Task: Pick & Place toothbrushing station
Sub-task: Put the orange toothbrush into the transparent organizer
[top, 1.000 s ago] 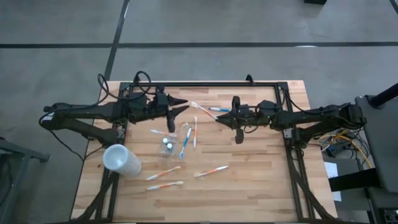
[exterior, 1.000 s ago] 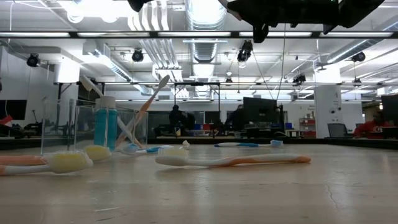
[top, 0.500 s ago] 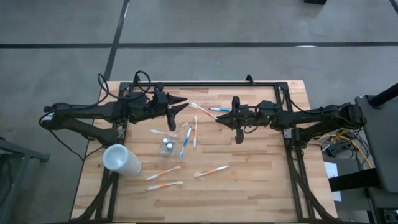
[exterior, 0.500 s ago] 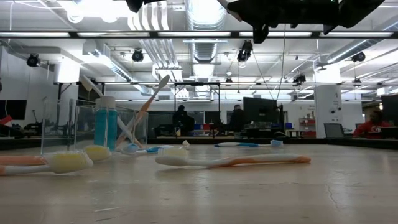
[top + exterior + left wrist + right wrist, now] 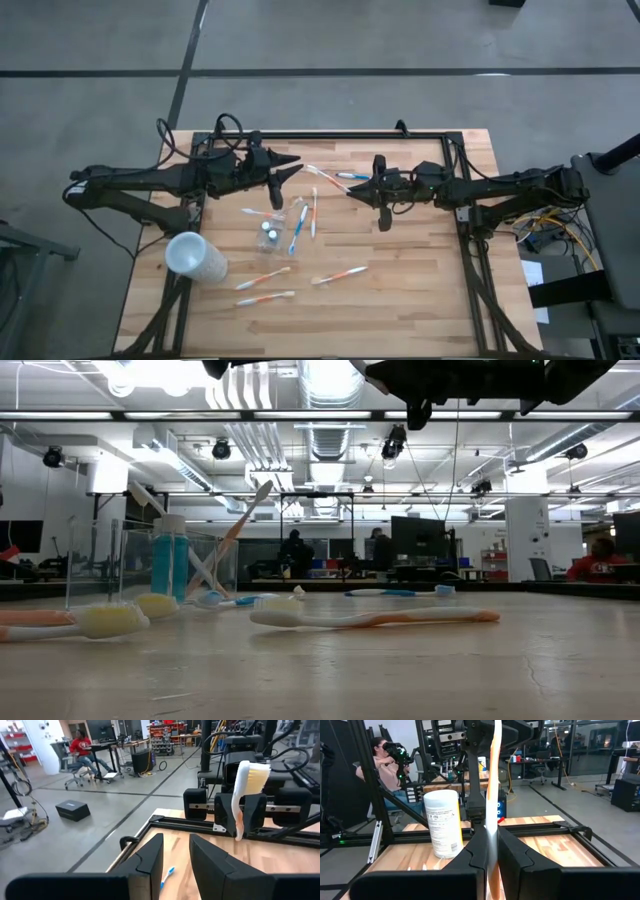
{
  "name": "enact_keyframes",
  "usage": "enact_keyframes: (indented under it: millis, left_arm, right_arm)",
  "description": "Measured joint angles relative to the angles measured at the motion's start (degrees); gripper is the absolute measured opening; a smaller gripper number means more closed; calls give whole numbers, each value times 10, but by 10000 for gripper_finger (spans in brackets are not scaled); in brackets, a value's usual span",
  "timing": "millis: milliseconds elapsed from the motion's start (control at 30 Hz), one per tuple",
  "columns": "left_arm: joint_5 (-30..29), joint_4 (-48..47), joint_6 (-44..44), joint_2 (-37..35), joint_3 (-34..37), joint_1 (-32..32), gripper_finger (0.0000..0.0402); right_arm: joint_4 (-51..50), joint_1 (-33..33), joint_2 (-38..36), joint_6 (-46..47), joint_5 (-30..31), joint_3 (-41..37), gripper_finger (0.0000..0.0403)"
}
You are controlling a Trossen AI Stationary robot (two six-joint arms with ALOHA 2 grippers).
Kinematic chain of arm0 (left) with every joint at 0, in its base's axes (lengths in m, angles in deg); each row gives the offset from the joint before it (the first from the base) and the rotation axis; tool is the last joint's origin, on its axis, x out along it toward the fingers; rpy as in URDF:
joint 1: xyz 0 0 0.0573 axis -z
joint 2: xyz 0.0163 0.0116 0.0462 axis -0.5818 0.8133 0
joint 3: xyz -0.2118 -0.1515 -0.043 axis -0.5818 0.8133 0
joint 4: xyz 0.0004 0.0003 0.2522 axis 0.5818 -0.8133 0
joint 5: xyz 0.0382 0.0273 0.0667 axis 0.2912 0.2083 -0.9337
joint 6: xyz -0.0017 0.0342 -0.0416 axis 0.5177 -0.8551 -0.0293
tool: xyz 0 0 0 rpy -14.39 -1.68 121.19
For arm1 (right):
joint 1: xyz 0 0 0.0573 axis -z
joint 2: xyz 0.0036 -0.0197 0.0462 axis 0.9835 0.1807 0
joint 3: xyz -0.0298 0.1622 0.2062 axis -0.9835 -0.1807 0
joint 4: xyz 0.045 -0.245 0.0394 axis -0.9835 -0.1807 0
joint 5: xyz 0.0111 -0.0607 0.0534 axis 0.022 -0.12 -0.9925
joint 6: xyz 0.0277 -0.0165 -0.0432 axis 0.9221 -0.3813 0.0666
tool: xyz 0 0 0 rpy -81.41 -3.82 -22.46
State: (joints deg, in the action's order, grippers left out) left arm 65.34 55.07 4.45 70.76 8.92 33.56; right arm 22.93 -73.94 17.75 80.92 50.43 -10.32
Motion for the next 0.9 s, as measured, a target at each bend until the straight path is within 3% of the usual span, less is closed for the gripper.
enact_keyframes:
  millis: [200, 367, 900]
  left_arm:
    - [0, -13, 10, 0, 0, 0, 99]
    - [8, -27, -38, 0, 0, 0, 107]
    - [9, -19, -34, 0, 0, 0, 211]
  right_arm:
    - [0, 0, 0, 2, 0, 0, 18]
    - [0, 0, 0, 5, 0, 0, 18]
    - [0, 0, 0, 6, 0, 0, 18]
